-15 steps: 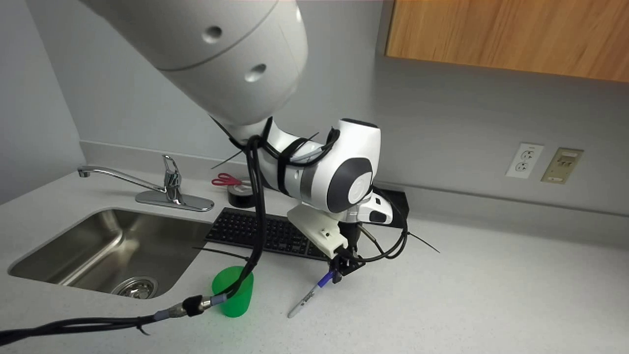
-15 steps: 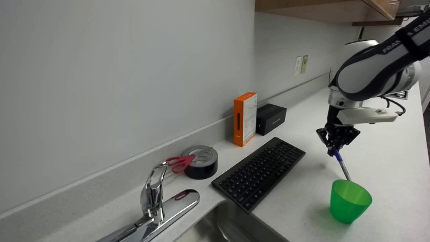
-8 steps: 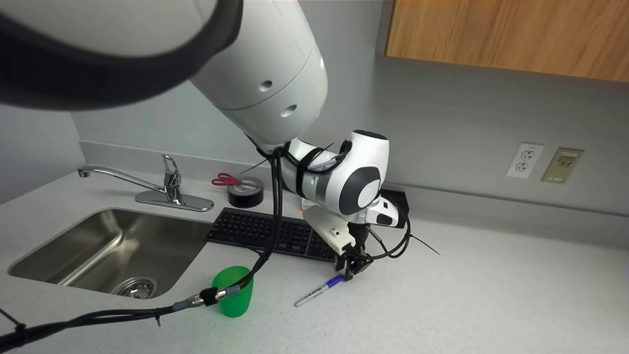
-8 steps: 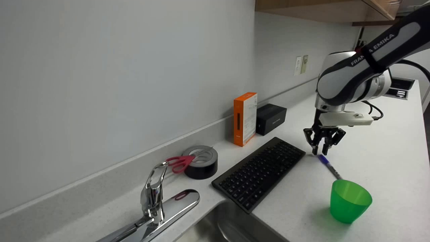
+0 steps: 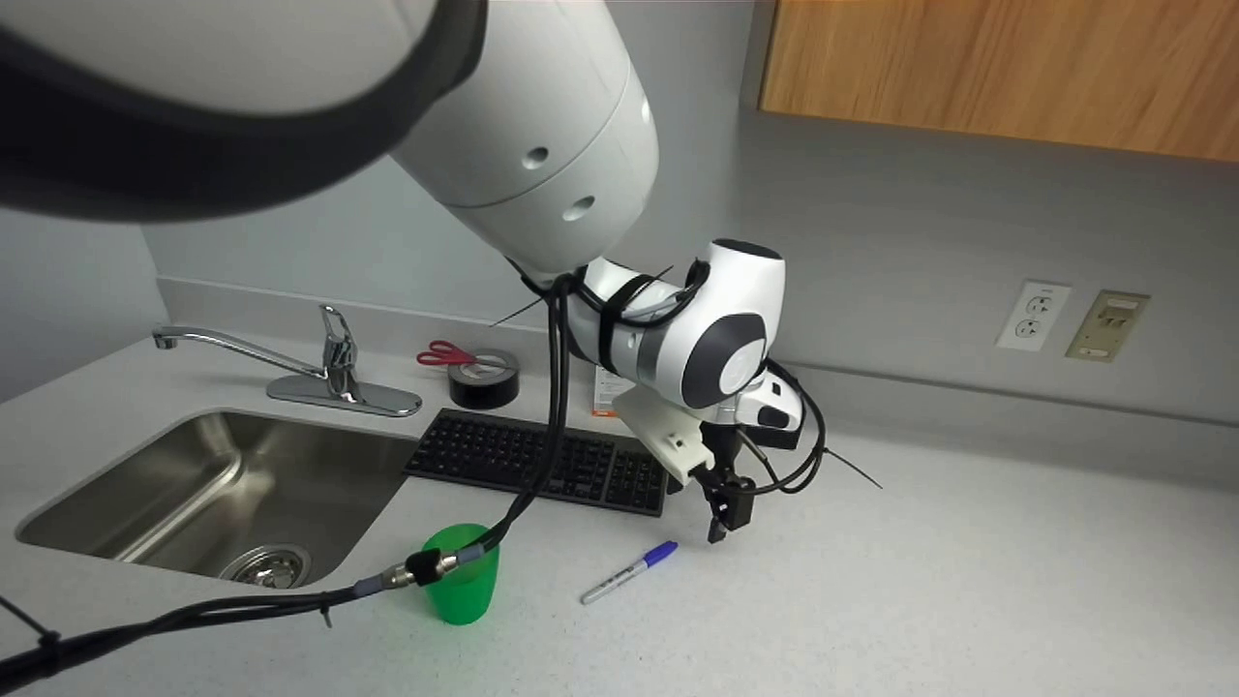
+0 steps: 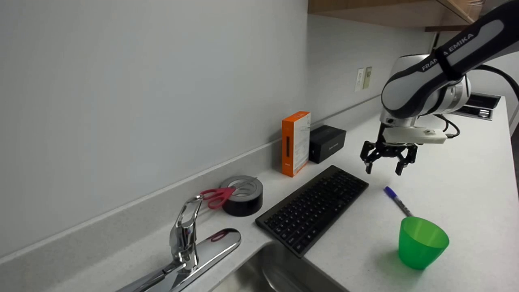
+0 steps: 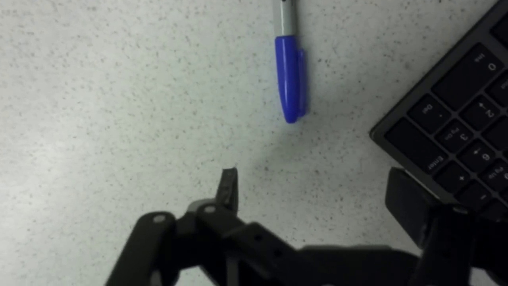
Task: Remove the marker from the cup
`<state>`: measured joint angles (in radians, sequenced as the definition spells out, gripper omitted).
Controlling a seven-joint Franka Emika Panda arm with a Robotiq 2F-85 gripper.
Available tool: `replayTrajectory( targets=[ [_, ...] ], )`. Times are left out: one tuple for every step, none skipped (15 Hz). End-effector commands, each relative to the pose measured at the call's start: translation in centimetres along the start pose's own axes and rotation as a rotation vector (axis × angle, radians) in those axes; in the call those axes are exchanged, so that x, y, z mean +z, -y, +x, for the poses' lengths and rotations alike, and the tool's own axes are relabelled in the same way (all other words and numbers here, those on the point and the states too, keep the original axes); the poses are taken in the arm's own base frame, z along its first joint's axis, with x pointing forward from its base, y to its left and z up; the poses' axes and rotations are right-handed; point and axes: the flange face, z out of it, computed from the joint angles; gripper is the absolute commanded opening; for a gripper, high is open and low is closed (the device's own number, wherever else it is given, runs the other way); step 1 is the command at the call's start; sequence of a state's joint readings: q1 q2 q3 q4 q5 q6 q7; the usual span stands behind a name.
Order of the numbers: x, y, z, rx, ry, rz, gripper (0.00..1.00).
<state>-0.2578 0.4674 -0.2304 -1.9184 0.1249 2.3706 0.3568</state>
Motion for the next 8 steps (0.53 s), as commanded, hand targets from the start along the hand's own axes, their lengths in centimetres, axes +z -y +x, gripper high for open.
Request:
replayTrajectory(
  targets=[
    [-0.57, 0.2, 0.7, 0.026, 0.008, 0.023, 1.0],
    [-0.67, 0.15, 0.65, 0.02, 0.012, 0.025, 1.0],
    [-0.31, 0.1, 0.25, 0.001, -0.004, 0.004, 1.0],
    [-0.34, 0.11, 0.27, 0.002, -0.005, 0.004, 1.0],
    [-0.35, 0.12, 0.27, 0.002, -0.005, 0.005, 1.0],
    [-0.35, 0.12, 0.28, 0.002, -0.005, 0.005, 1.0],
    [-0.36, 0.12, 0.28, 0.002, -0.005, 0.005, 1.0],
    [-0.36, 0.12, 0.28, 0.002, -0.005, 0.005, 1.0]
  ],
)
